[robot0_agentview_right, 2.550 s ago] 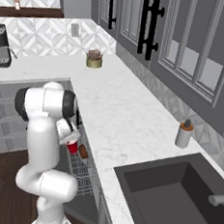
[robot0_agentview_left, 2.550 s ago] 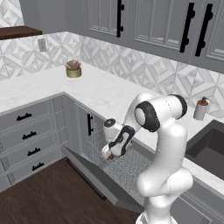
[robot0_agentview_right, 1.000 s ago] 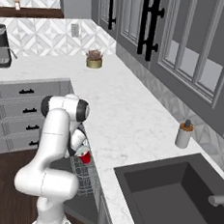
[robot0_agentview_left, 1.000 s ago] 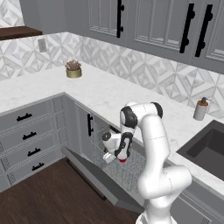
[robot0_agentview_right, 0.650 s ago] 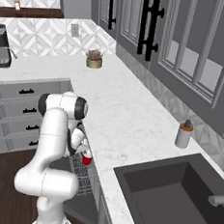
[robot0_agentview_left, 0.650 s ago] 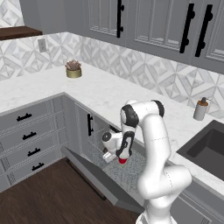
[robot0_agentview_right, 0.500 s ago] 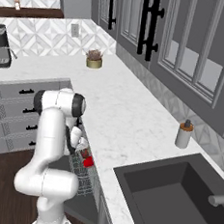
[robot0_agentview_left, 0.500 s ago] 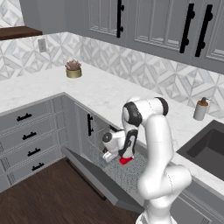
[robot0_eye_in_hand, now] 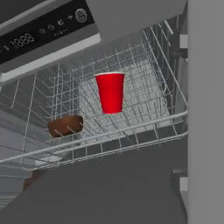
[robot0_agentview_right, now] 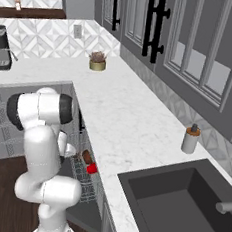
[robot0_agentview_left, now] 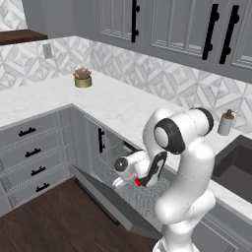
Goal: Pick up the cup and bowl from the counter, place them in the dishwasher, and close the dishwasher door.
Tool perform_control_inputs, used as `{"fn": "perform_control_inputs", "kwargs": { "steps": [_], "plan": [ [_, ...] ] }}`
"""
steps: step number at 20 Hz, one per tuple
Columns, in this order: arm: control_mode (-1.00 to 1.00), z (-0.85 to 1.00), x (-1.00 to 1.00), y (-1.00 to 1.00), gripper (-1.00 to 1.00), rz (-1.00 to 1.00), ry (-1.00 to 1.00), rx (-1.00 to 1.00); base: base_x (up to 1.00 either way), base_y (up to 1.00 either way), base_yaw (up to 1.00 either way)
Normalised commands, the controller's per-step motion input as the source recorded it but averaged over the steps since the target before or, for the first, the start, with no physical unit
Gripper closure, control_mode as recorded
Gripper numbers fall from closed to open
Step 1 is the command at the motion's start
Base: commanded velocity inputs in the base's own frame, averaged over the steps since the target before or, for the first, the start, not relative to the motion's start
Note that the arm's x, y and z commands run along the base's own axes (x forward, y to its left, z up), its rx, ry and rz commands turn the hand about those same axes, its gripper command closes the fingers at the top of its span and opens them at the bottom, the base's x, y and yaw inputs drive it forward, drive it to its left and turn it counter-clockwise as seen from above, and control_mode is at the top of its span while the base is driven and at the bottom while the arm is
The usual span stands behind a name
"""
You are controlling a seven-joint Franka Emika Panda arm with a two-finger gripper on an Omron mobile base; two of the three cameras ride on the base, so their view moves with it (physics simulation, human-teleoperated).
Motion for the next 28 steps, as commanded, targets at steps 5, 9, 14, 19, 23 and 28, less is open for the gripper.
{"fn": "perform_control_inputs", "kwargs": {
  "steps": [5,9,14,19,23,28],
  "plan": [
    [-1.00,0.97,-0.38,1.00,-1.00,0.01,0.07,0.00,0.00,0.00,0.00],
    [-1.00,0.64,-0.19,1.00,-1.00,0.00,0.07,-0.06,0.00,0.00,0.00],
    [-1.00,0.11,-0.26,1.00,-1.00,0.00,0.01,-0.24,0.00,0.00,0.00],
    [-1.00,0.00,-0.30,1.00,-1.00,-0.02,0.00,-0.37,0.00,0.00,0.00],
    [-1.00,-0.12,-0.16,1.00,-1.00,-0.06,0.00,-0.44,0.00,0.00,0.00],
    [-1.00,-0.54,0.00,0.73,-1.00,-0.07,0.00,-0.44,0.00,0.00,0.00]
  ]
}}
